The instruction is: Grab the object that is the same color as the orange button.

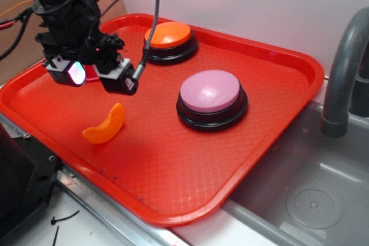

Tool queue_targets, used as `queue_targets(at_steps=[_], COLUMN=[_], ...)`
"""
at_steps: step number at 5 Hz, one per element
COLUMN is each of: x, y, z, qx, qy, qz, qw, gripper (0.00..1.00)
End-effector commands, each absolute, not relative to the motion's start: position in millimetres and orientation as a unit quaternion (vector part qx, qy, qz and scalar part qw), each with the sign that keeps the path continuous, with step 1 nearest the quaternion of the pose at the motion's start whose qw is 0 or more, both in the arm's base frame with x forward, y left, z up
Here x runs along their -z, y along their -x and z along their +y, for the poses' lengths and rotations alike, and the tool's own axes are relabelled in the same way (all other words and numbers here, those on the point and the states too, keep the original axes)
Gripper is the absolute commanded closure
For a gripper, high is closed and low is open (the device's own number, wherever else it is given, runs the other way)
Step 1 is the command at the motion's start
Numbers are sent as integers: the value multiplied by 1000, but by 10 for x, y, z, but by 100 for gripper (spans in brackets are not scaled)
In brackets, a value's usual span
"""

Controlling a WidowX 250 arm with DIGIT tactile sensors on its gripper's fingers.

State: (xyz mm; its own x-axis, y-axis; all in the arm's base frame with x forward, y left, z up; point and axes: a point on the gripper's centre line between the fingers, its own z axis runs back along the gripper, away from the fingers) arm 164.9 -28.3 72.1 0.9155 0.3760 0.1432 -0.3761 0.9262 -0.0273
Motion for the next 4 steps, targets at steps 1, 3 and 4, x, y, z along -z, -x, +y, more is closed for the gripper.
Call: queue_targets(at_steps=[1, 3, 4], x=[-414, -249, -212], y=[-1689, -1634, -1620], z=[-340, -398, -378], qx=[-173, -189, -205], qy=[6, 12, 6], qz=[-34, -8, -2], qw=[984, 982, 979], gripper=[0, 60, 100])
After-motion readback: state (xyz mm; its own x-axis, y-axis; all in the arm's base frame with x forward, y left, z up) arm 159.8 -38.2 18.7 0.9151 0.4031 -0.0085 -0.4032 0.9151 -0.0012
